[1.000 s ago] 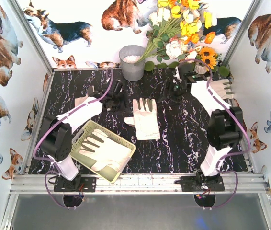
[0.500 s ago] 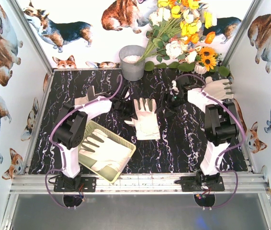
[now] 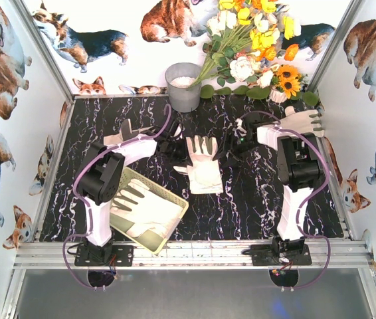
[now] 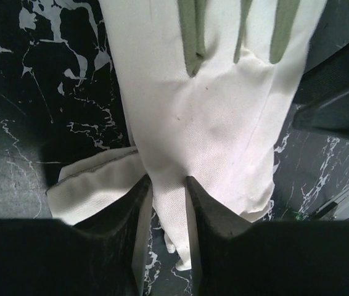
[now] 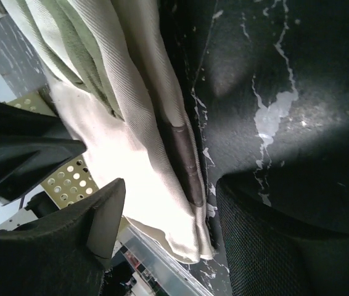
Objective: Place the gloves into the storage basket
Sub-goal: Pair the glove with the glove.
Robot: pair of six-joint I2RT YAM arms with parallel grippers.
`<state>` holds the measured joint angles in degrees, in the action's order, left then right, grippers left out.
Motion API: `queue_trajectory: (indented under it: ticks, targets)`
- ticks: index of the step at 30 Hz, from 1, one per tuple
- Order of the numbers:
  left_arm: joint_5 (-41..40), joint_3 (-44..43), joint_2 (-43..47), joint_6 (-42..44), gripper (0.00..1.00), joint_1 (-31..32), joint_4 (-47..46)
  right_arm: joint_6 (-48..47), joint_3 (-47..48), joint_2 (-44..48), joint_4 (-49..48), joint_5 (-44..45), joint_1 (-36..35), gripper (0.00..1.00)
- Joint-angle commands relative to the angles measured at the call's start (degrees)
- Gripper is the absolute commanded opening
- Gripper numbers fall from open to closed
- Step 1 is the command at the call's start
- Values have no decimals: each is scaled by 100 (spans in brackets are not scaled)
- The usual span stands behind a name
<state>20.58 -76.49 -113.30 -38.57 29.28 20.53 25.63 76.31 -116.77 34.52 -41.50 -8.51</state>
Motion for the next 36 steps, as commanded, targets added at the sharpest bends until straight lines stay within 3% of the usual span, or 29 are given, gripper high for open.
queue_trajectory:
  ticks: [1, 22, 25, 30, 36]
  targets:
    - [122, 98, -260, 100, 21, -19, -140, -79, 142, -192, -334, -138, -25, 62]
    - [295, 419, -386, 226, 17, -27, -179, 495, -293, -400, -1209, -566, -548, 55]
    - [305, 468, -356, 227, 17, -27, -226, 550, -291, -342, -1279, -518, -572, 40]
    - [282, 494, -104, 204, 23, -27, -303, 561, -318, -51, -1280, -469, -573, 1]
    - [19, 510, 704, 217, 50, -170, -156, 328, -489, 635, -929, -288, -492, 0]
